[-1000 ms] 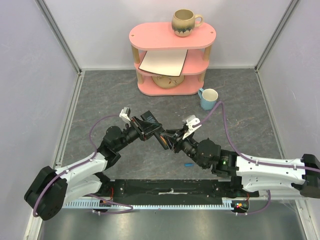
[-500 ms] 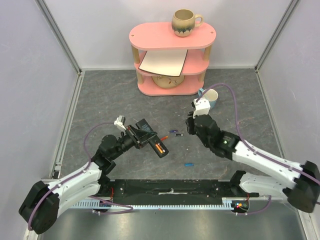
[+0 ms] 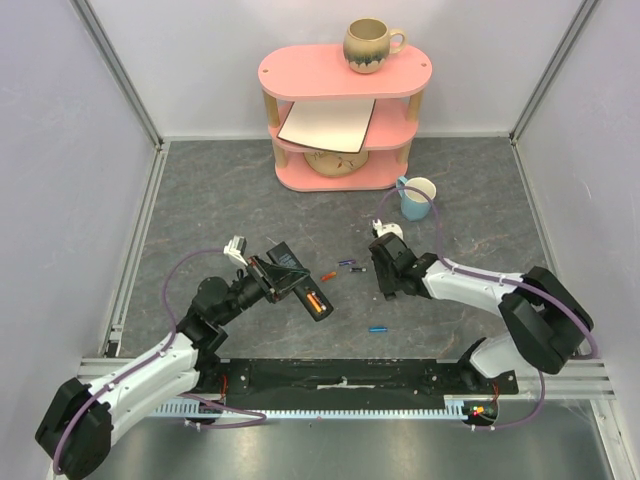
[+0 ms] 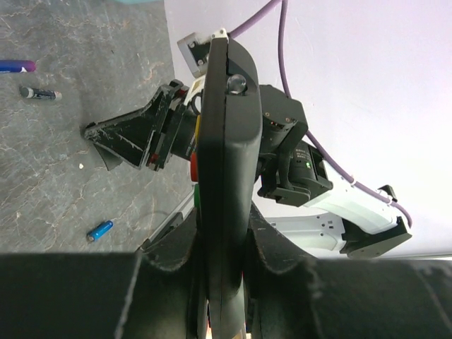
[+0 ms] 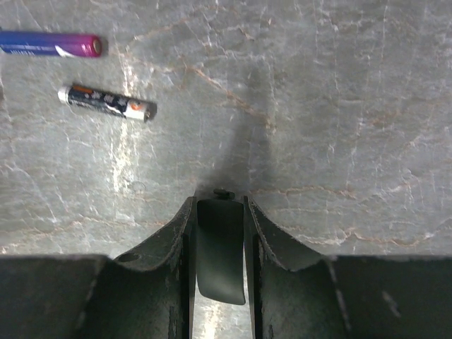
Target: Load the batteries into the remote control
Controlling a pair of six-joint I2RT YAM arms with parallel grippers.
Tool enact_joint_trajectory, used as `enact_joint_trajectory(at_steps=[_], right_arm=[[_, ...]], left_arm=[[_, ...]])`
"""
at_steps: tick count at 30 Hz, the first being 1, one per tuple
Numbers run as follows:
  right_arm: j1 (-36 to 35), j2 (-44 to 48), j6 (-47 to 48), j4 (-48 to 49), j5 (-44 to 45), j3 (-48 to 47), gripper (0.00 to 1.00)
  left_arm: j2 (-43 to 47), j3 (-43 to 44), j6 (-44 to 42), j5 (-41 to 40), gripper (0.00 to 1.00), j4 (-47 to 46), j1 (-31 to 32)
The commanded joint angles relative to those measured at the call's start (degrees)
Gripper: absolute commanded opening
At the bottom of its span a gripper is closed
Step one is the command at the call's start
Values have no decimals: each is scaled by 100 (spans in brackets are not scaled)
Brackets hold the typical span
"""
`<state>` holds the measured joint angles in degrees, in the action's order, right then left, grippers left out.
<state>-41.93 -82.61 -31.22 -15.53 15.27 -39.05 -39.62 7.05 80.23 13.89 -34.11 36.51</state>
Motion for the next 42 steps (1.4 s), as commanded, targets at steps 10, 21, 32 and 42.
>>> enact_joint_trajectory(at_steps=[10,21,32,42], right_arm=[[80,-537,-103,-178,-278,-349,34],[71,-590,353,-1222,-130,-1201,65],[-34,-1178,872,-1883,-366,-1869,59],[-78,-1565,1188,-2340,-384,-2300,58]], left_arm=[[7,-134,-209,114,2,-298,14],[-283,-160,-183,255,2,-658,23],[-415,-213,-174,351,2,-861,14],[-415,-230,-183,378,2,-922,23]])
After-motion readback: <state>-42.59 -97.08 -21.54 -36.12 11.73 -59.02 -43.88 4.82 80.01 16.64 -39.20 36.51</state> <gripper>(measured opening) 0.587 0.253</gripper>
